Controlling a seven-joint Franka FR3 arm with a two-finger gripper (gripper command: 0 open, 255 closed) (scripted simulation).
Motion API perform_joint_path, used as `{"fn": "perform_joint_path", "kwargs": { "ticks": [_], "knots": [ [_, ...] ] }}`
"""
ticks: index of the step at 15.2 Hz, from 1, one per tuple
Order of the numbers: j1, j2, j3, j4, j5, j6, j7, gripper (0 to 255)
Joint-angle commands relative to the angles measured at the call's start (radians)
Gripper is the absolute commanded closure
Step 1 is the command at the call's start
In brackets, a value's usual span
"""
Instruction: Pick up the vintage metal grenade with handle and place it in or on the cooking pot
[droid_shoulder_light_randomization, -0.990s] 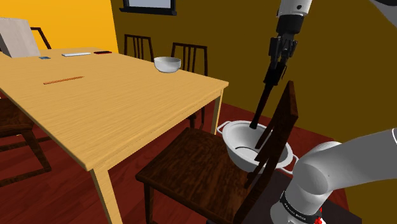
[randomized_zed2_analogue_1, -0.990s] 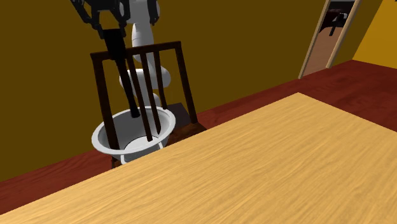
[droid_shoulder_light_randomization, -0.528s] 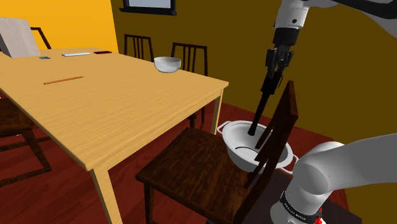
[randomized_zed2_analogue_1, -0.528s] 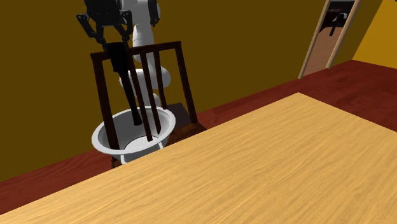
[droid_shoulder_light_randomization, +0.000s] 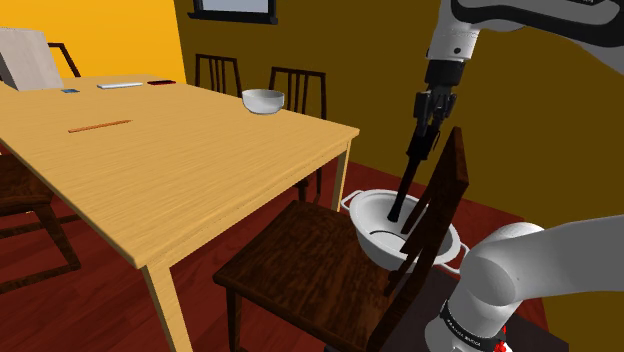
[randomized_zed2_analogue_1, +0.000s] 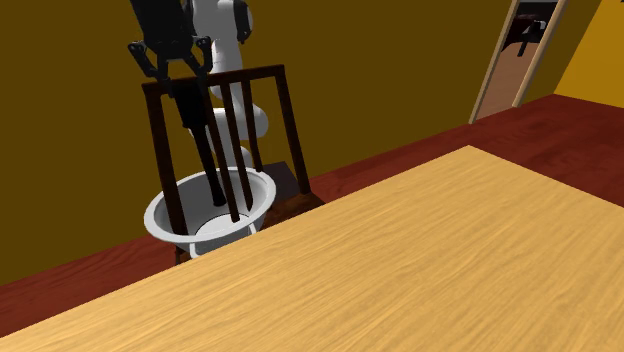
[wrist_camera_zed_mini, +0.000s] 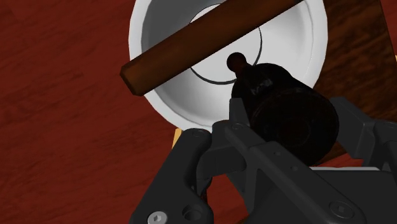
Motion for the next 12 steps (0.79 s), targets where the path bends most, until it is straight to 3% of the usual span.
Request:
{"fn": "perform_joint_path", "kwargs": {
  "ticks": [1,5,6,11,12],
  "knots": [
    [0.000,-0.001,0.000,-0.002,0.000,0.002,0.000,255],
    [0.000,-0.001,0.000,-0.002,0.000,0.002,0.000,255],
    [0.000,-0.001,0.000,-0.002,0.000,0.002,0.000,0],
    [0.000,-0.001,0.000,-0.002,0.000,0.002,0.000,0],
    [0.001,0.019,-0.001,0.047,0.000,-0.027,-0.001,0]
  ]
}}
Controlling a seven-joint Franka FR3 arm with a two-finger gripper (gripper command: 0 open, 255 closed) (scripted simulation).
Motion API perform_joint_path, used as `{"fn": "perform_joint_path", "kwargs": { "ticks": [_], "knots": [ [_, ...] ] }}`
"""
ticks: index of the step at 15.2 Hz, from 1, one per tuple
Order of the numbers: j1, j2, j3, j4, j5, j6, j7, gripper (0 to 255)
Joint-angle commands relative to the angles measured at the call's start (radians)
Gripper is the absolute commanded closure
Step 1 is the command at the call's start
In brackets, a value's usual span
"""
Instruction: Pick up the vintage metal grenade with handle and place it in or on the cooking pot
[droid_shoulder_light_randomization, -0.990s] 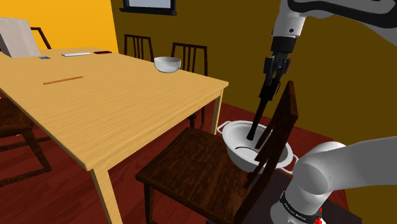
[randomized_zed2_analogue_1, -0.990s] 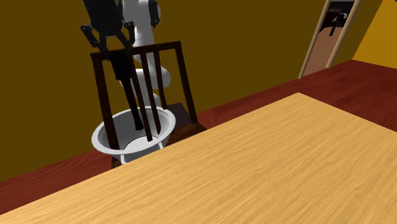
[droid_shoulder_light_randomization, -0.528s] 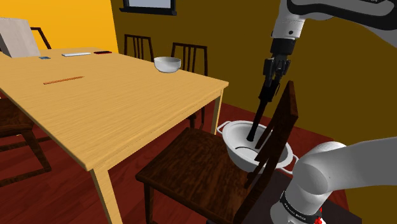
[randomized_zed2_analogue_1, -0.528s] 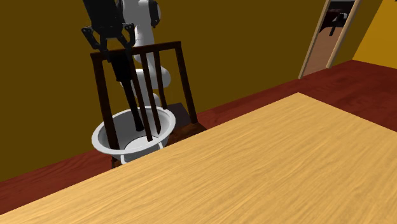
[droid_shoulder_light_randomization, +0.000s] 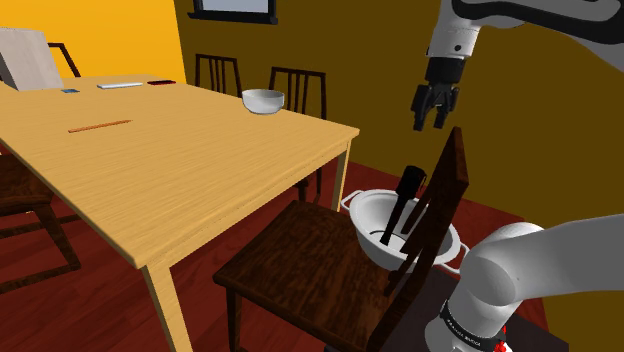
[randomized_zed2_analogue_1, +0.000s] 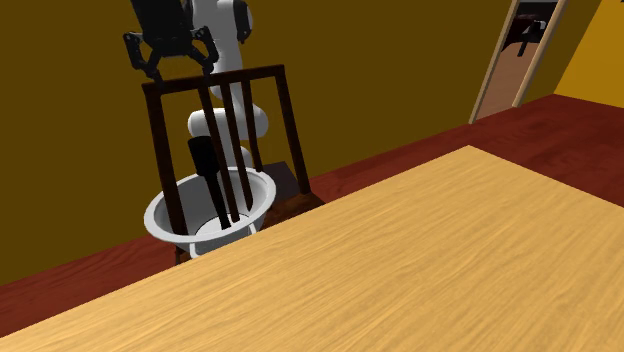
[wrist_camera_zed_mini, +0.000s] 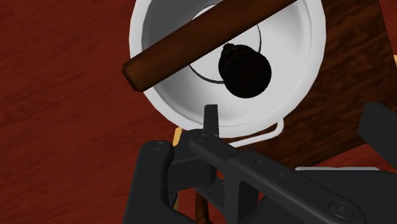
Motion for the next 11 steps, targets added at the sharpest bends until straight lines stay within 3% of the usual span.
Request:
{"fn": "perform_joint_path", "kwargs": {
  "ticks": [1,3,11],
  "knots": [
    [0.001,0.032,-0.003,0.077,-0.001,-0.045,-0.002,0],
    [0.003,0.073,-0.006,0.172,0.000,-0.098,-0.004,0],
    [0.003,0.073,-0.006,0.172,0.000,-0.098,-0.004,0]
  ]
}}
